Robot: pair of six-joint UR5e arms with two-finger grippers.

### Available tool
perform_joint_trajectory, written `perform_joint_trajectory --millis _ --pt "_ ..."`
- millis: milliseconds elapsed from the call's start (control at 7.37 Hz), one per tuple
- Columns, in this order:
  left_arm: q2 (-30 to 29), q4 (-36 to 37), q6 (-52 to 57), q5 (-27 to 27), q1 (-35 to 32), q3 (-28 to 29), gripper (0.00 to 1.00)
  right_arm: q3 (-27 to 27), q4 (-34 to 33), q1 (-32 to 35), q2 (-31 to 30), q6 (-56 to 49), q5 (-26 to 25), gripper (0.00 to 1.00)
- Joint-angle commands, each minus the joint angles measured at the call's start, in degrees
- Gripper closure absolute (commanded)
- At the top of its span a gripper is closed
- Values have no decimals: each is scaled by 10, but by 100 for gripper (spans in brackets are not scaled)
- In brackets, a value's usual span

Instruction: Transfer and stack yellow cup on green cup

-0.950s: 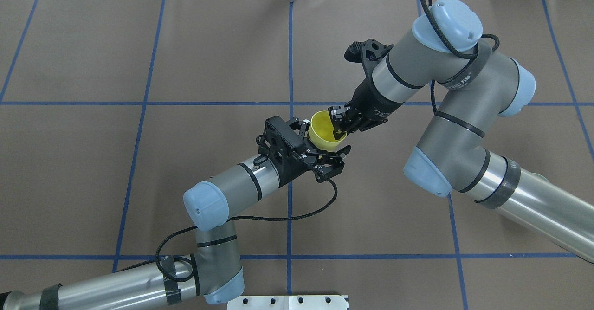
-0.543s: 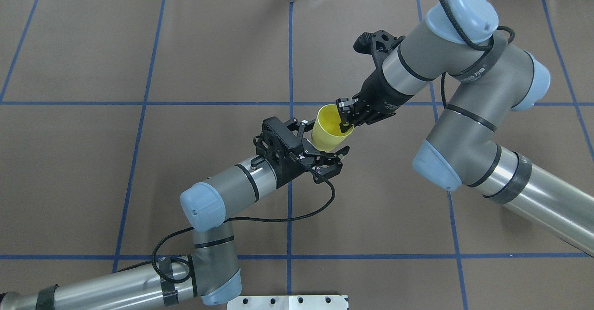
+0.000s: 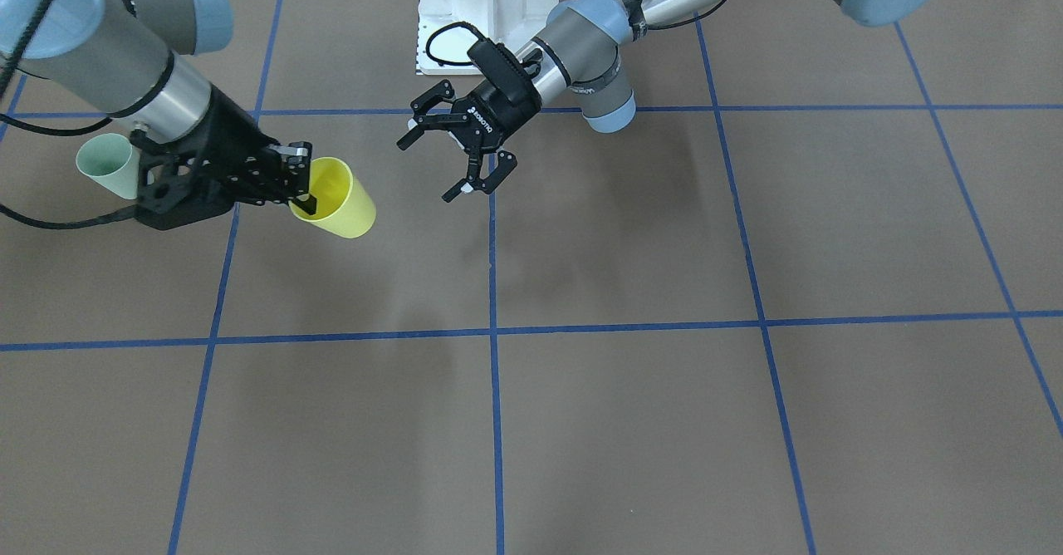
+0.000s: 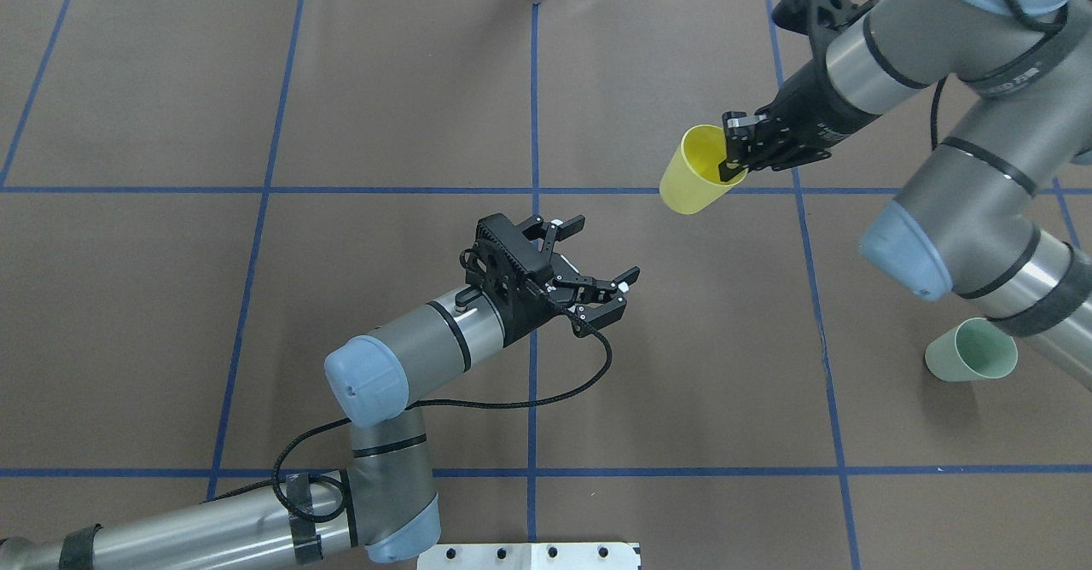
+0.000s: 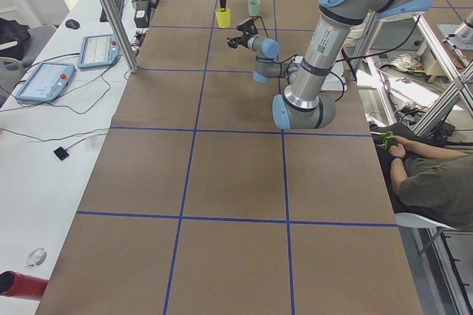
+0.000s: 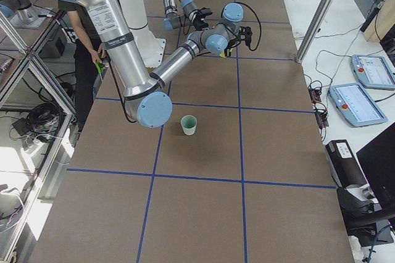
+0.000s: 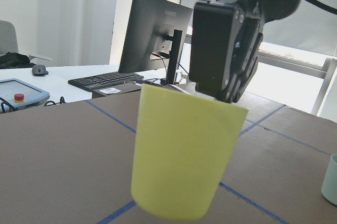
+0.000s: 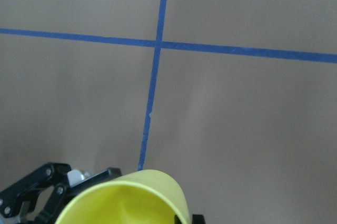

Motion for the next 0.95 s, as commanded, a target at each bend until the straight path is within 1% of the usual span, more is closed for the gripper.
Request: perform_joint_trajectory --millis 0,271,407,543,678,814 --pt "1 5 -1 16 -5 1 1 62 -4 56 -112 4 -9 100" --pt "1 8 -1 59 -17 10 1 128 -4 66 -251 4 -32 100" --pt "1 22 -5 90 -25 18 1 156 -3 65 -306 3 -58 100" --pt "1 29 -4 96 -37 29 1 173 -2 64 -341 2 -71 100" --pt "1 30 -5 96 -45 31 1 174 2 63 -367 -3 -72 100" --pt "1 30 -5 96 -47 32 1 174 2 62 -371 -3 -72 100"
